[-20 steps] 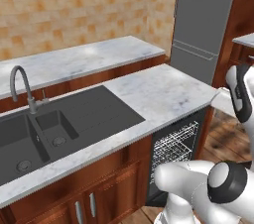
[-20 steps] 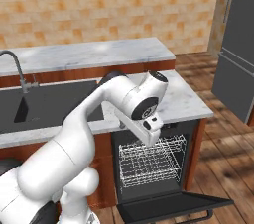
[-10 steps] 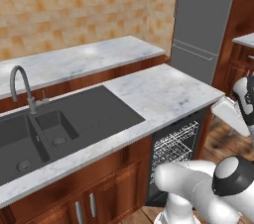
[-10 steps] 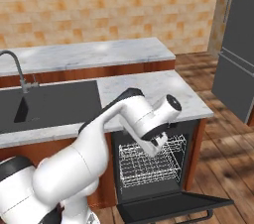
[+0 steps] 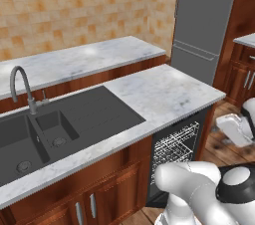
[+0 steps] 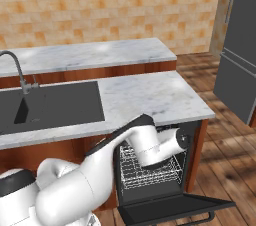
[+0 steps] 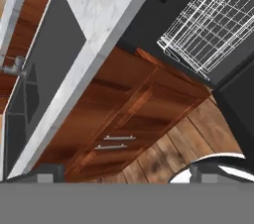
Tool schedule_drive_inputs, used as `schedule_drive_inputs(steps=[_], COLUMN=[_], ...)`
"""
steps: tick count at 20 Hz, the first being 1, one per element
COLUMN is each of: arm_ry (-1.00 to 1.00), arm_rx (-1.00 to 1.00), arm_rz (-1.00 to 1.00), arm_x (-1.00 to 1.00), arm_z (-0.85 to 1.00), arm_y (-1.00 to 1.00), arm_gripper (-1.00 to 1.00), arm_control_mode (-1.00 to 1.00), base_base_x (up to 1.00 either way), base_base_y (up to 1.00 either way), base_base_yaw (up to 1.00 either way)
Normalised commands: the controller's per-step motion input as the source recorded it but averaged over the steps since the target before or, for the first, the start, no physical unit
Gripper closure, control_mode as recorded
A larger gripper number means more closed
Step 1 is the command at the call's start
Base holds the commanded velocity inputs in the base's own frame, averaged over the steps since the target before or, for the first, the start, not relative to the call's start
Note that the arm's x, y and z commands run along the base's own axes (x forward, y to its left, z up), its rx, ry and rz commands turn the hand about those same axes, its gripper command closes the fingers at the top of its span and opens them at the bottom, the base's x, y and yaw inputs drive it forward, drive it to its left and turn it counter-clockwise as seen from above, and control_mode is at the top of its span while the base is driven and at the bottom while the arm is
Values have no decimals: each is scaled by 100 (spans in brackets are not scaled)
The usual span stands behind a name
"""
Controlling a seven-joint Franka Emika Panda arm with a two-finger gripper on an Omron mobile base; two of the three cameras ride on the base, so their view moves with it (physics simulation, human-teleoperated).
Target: Open the dishwasher door and pull out the top rack.
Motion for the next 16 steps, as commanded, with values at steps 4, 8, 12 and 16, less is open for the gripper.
schedule_drive_inputs(steps=[4,8,12,16], arm_ry=[-33,-26,-19,-9], arm_rx=[7,11,15,16], arm_rz=[3,0,0,0], arm_x=[11,18,31,45], arm_z=[-32,-24,-5,-1], arm_y=[0,-1,-3,-7], arm_gripper=[-100,-100,-100,-100], arm_control_mode=[-100,-100,-100,-100], base_base_x=[0,0,0,0], base_base_y=[0,0,0,0], base_base_yaw=[0,0,0,0])
